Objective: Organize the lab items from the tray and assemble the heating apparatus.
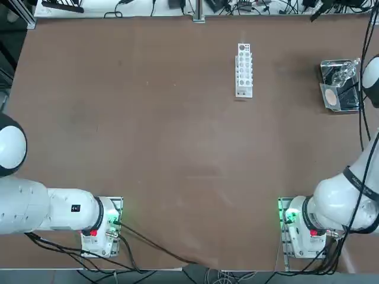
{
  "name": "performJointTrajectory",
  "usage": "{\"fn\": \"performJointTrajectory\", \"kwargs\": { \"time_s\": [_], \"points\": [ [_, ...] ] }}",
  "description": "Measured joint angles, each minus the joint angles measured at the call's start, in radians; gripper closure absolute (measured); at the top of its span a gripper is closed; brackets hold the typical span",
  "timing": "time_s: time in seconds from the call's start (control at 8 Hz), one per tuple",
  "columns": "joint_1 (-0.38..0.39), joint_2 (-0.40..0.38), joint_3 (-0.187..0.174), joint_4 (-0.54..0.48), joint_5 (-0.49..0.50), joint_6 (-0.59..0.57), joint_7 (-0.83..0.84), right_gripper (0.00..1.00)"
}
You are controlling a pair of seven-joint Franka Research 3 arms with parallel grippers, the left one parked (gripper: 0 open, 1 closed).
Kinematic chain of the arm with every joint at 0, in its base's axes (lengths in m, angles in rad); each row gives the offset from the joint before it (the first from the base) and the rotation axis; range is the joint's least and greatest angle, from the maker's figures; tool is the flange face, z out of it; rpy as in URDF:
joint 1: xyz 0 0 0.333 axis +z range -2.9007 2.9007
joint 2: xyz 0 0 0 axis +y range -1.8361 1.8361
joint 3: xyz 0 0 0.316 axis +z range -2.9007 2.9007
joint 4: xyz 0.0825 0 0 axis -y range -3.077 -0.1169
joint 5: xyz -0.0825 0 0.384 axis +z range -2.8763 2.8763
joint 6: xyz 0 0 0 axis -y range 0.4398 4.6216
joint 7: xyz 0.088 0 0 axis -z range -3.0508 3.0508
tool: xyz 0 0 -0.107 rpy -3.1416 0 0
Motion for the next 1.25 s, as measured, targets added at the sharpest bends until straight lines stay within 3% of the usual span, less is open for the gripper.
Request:
{"fn": "performJointTrajectory", "kwargs": {
  "time_s": [0.38,0.75,1.0,1.25],
  "points": [
    [-0.004,-0.001,-0.028,0.000,-0.099,0.000,0.173,0.05],
    [-0.019,0.003,-0.064,-0.005,-0.260,0.005,0.212,0.04],
    [-0.026,0.007,-0.104,-0.035,-0.361,0.050,0.217,0.05],
    [-0.034,0.012,-0.164,-0.081,-0.393,0.143,0.245,0.06]
  ]
}}
